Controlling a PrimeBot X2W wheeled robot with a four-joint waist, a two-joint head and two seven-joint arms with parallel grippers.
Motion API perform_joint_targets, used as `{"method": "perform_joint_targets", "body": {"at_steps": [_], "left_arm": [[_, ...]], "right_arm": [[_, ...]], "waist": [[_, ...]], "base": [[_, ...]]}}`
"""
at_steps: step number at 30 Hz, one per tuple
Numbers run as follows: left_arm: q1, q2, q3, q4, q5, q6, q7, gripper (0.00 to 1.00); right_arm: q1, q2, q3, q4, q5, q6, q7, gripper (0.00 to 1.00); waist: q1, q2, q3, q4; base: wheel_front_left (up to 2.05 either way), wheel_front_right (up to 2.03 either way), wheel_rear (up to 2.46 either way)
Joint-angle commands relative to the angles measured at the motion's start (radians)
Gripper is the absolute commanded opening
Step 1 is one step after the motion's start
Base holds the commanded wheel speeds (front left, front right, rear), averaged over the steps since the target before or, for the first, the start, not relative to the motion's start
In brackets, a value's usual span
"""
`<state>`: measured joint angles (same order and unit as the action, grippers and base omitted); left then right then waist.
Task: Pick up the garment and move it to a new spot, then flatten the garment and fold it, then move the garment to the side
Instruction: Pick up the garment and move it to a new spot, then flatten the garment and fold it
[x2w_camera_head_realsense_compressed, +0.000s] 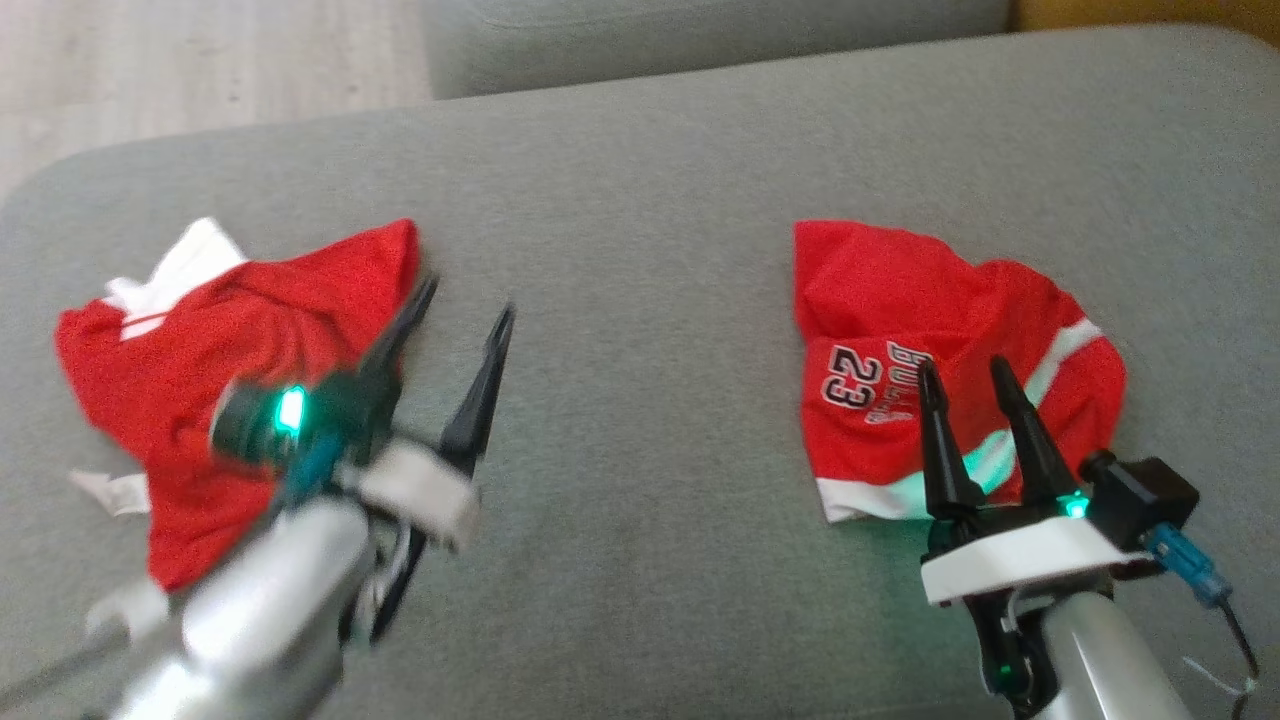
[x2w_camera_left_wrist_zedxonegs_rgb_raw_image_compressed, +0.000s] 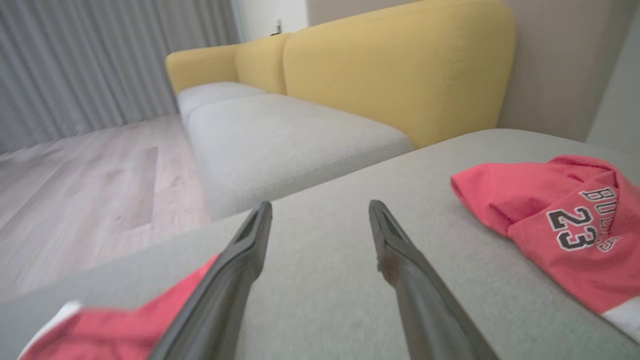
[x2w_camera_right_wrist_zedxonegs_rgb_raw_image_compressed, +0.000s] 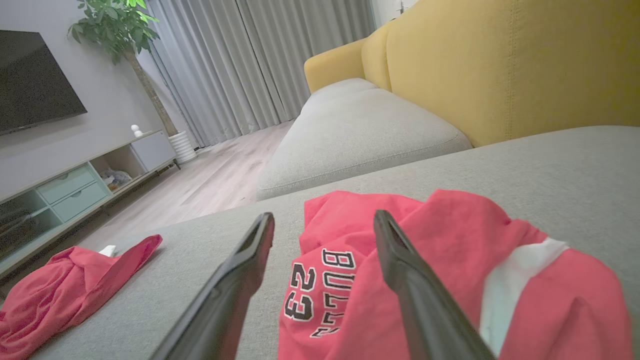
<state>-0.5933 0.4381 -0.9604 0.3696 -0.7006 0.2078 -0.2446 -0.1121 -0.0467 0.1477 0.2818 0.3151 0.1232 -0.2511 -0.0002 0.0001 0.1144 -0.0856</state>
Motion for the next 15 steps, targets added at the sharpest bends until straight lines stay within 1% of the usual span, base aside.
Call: {"method": "perform_joint_targets", "body": {"at_steps": [1,4,6,8,11,13,15], "left_arm": [[0.001,0.037,0.065,-0.047,-0.008,0.027,-0.015,1.0],[0.142,0.031,0.153,-0.144,0.005,0.096,-0.016,1.0],[0.235,0.011,0.223,-0.208,0.024,0.124,-0.017,1.0],[0.317,-0.017,0.302,-0.264,0.047,0.139,-0.017,1.0],[0.395,-0.048,0.375,-0.302,0.098,0.128,-0.017,1.0],[0.416,-0.066,0.402,-0.309,0.129,0.106,-0.017,1.0],[0.42,-0.079,0.416,-0.305,0.158,0.081,-0.017,1.0]], "right_arm": [[-0.01,-0.004,0.014,-0.032,-0.008,0.008,-0.011,1.0],[0.005,-0.004,0.003,-0.03,-0.02,0.008,-0.011,1.0],[0.014,-0.004,-0.003,-0.026,-0.029,0.008,-0.011,1.0],[0.02,-0.004,-0.007,-0.023,-0.036,0.008,-0.011,1.0],[0.024,-0.004,-0.006,-0.02,-0.045,0.008,-0.011,1.0],[0.023,-0.004,-0.017,-0.021,-0.054,0.008,-0.011,1.0],[0.015,-0.004,-0.054,-0.024,-0.057,0.008,-0.011,1.0]], "waist": [[0.0002,-0.0001,-0.023,0.03],[0.0002,-0.0001,-0.032,0.046],[0.0002,-0.0001,-0.036,0.05],[0.0002,-0.0001,-0.038,0.052],[0.0002,-0.0001,-0.04,0.05],[0.0002,-0.0001,-0.038,0.047],[0.0002,-0.0001,-0.032,0.04]], "base": [[0.0,0.0,0.0],[0.0,0.0,0.0],[0.0,0.0,0.0],[0.0,0.0,0.0],[0.0,0.0,0.0],[0.0,0.0,0.0],[0.0,0.0,0.0]]}}
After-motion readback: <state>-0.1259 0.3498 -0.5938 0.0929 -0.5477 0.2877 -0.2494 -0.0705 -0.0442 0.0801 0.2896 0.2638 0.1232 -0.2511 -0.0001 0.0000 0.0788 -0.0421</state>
